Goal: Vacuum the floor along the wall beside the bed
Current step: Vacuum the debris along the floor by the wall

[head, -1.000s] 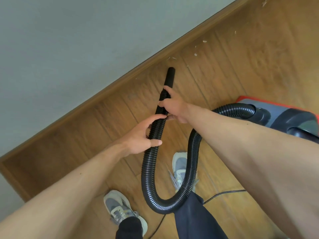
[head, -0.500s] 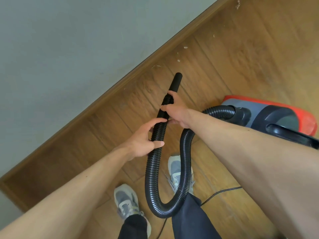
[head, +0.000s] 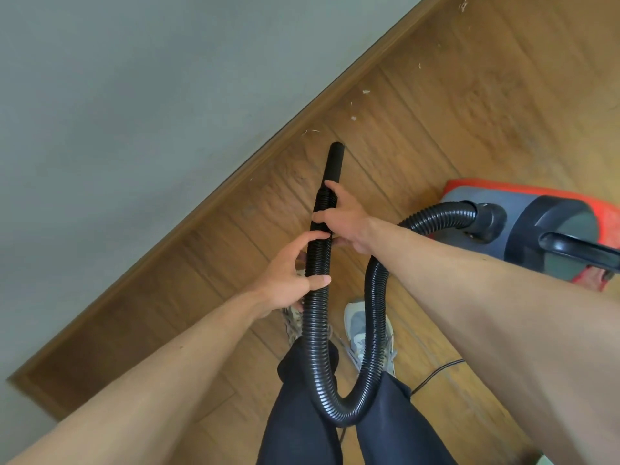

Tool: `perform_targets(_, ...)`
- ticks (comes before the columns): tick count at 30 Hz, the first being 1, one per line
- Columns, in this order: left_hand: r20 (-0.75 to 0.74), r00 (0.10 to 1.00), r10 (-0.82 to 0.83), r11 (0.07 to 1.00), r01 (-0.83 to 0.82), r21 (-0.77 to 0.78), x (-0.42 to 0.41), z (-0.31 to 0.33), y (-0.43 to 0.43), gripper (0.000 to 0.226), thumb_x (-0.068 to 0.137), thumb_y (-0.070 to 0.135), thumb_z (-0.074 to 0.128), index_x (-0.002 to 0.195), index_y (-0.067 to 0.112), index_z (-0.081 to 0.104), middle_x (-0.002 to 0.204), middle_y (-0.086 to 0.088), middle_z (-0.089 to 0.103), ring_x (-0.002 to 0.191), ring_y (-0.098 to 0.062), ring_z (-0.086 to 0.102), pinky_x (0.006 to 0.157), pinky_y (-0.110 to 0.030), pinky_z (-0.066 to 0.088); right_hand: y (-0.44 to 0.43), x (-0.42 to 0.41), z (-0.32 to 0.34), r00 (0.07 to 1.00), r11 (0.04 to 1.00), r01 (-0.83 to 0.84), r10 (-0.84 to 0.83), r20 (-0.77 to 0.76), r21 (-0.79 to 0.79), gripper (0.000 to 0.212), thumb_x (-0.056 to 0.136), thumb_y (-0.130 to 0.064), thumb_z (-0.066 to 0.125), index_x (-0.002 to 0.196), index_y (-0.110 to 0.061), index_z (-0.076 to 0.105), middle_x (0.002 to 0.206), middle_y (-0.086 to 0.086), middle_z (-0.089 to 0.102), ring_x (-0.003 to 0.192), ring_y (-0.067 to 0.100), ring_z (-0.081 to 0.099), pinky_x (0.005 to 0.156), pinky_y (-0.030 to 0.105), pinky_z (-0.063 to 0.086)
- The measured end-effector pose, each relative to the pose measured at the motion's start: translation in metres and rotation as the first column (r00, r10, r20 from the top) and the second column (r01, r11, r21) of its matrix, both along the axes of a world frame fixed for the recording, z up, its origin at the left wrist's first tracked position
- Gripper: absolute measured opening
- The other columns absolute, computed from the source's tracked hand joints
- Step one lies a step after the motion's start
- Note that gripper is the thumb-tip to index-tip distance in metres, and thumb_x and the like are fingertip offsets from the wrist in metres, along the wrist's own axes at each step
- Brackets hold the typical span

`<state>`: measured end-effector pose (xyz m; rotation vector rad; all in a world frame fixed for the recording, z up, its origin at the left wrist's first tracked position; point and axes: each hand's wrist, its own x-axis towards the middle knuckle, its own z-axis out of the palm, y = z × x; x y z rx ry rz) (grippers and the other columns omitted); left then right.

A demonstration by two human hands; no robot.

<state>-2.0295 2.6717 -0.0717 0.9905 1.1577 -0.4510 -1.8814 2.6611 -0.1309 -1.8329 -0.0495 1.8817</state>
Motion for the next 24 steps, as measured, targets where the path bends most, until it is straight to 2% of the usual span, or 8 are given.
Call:
perform_targets(6, -0.017, 0.999, 0.048, 0.999, -0.048, -0.017, -0.023, 0.005, 0.006, 0.065, 0.090, 0.007, 0.070, 0.132, 0.049, 0.045, 0.124, -0.005, 0.051, 0.097, -0.026, 0.070, 0.061, -0.039, 0.063, 0.011, -0.027, -0.003, 0.997, 0.997, -0.072, 0.073, -0.024, 0.027, 0.077, 0.093, 0.001, 0.053, 0.153, -0.038, 0.024, 0.117, 0.003, 0.051, 0.090, 0.015, 0.056, 0.069, 0.036, 0.056)
perform_targets(9, -0.036, 0.995, 0.088, 0.996, -0.089, -0.016, -0.037, 0.010, 0.006, 0.064, 0.090, 0.005, 0.071, 0.132, 0.046, 0.046, 0.120, -0.004, 0.054, 0.091, -0.020, 0.071, 0.058, -0.033, 0.061, 0.017, -0.045, -0.003, 0.990, 0.991, -0.131, 0.132, -0.046, 0.036, 0.077, 0.093, 0.001, 0.054, 0.152, -0.039, 0.025, 0.116, 0.002, 0.051, 0.092, 0.017, 0.057, 0.068, 0.034, 0.055)
perform_targets(11, -0.047, 0.992, 0.115, 0.993, -0.116, -0.015, -0.047, 0.012, 0.004, 0.065, 0.090, 0.004, 0.070, 0.133, 0.046, 0.046, 0.119, -0.001, 0.054, 0.089, -0.017, 0.071, 0.059, -0.035, 0.062, 0.019, -0.056, -0.002, 0.984, 0.984, -0.172, 0.174, -0.050, 0.042, 0.078, 0.092, 0.000, 0.055, 0.152, -0.039, 0.026, 0.118, 0.003, 0.052, 0.095, 0.018, 0.057, 0.067, 0.033, 0.055)
perform_targets(14, -0.079, 0.984, 0.159, 0.987, -0.160, -0.003, -0.059, 0.015, -0.002, 0.065, 0.090, 0.005, 0.070, 0.134, 0.046, 0.045, 0.120, 0.001, 0.054, 0.092, -0.015, 0.070, 0.065, -0.041, 0.064, 0.020, -0.072, -0.002, 0.971, 0.972, -0.228, 0.231, -0.056, 0.059, 0.078, 0.091, -0.001, 0.056, 0.153, -0.039, 0.026, 0.117, 0.003, 0.052, 0.094, 0.018, 0.058, 0.074, 0.036, 0.057)
perform_targets(16, -0.092, 0.978, 0.185, 0.983, -0.186, 0.001, -0.066, 0.018, -0.004, 0.064, 0.090, 0.005, 0.070, 0.134, 0.045, 0.045, 0.123, 0.000, 0.052, 0.094, -0.014, 0.068, 0.065, -0.039, 0.064, 0.022, -0.082, -0.002, 0.963, 0.963, -0.263, 0.266, -0.051, 0.067, 0.077, 0.091, -0.001, 0.055, 0.153, -0.038, 0.026, 0.118, 0.002, 0.051, 0.093, 0.018, 0.058, 0.080, 0.042, 0.058)
perform_targets(19, -0.098, 0.971, 0.217, 0.976, -0.219, -0.008, -0.075, 0.020, -0.004, 0.063, 0.091, 0.006, 0.070, 0.133, 0.047, 0.045, 0.127, -0.001, 0.051, 0.096, -0.013, 0.068, 0.064, -0.036, 0.063, 0.025, -0.093, -0.002, 0.952, 0.952, -0.296, 0.300, -0.054, 0.076, 0.076, 0.092, -0.001, 0.055, 0.152, -0.038, 0.026, 0.123, 0.004, 0.050, 0.104, 0.025, 0.059, 0.086, 0.046, 0.057)
perform_targets(24, -0.101, 0.955, 0.278, 0.959, -0.283, -0.037, -0.087, 0.022, -0.006, 0.061, 0.091, 0.005, 0.069, 0.130, 0.047, 0.047, 0.126, -0.003, 0.052, 0.099, -0.017, 0.068, 0.063, -0.034, 0.062, 0.026, -0.105, -0.002, 0.944, 0.946, -0.315, 0.320, -0.074, 0.072, 0.077, 0.091, -0.002, 0.058, 0.151, -0.040, 0.028, 0.120, 0.002, 0.051, 0.103, 0.024, 0.060, 0.083, 0.044, 0.059)
